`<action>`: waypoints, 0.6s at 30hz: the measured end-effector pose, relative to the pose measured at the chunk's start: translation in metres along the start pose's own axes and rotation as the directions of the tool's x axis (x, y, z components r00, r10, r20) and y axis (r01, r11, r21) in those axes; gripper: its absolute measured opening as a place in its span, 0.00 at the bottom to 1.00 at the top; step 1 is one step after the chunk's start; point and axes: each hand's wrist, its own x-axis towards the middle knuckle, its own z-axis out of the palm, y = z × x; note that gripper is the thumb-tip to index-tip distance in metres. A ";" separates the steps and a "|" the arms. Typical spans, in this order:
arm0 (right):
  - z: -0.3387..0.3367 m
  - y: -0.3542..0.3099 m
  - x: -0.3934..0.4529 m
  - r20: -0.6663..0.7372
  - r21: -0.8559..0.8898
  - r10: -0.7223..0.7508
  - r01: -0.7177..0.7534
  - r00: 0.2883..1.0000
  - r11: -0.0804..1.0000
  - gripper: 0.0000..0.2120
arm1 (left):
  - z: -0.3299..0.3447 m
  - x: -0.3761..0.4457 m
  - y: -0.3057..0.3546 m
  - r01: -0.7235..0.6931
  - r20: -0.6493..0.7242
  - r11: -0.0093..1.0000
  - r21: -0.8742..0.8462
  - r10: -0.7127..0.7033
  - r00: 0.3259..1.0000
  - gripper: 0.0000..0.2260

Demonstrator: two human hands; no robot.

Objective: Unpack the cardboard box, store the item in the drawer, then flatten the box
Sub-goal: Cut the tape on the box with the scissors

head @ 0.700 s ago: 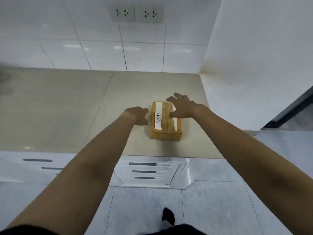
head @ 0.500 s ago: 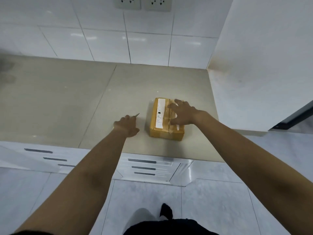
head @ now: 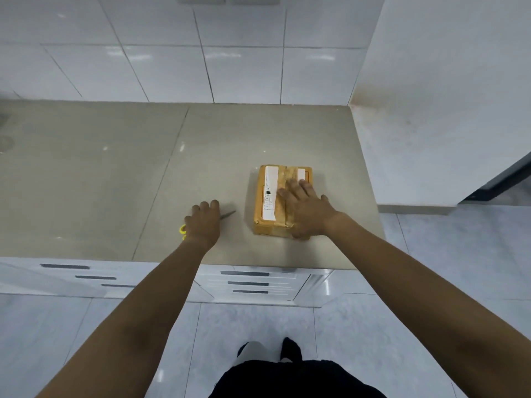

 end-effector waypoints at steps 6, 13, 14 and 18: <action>0.009 0.000 -0.003 -0.069 0.040 -0.003 0.006 0.998 0.999 0.54 | -0.016 0.008 -0.010 -0.037 -0.032 0.931 -0.362 0.028 0.999 0.08; 0.003 -0.002 -0.002 -0.057 0.099 -0.001 0.006 0.998 0.995 0.51 | -0.076 -0.022 -0.019 0.535 0.490 -0.385 -0.752 0.217 0.844 0.06; 0.003 -0.002 -0.003 -0.062 0.110 0.000 0.007 0.998 0.994 0.51 | -0.083 -0.031 -0.023 0.555 0.476 -0.401 -0.729 0.287 0.832 0.05; 0.006 0.001 -0.004 -0.103 0.135 0.016 -0.001 0.995 0.991 0.50 | -0.091 -0.065 -0.025 0.418 0.384 -0.003 -0.908 0.387 0.838 0.06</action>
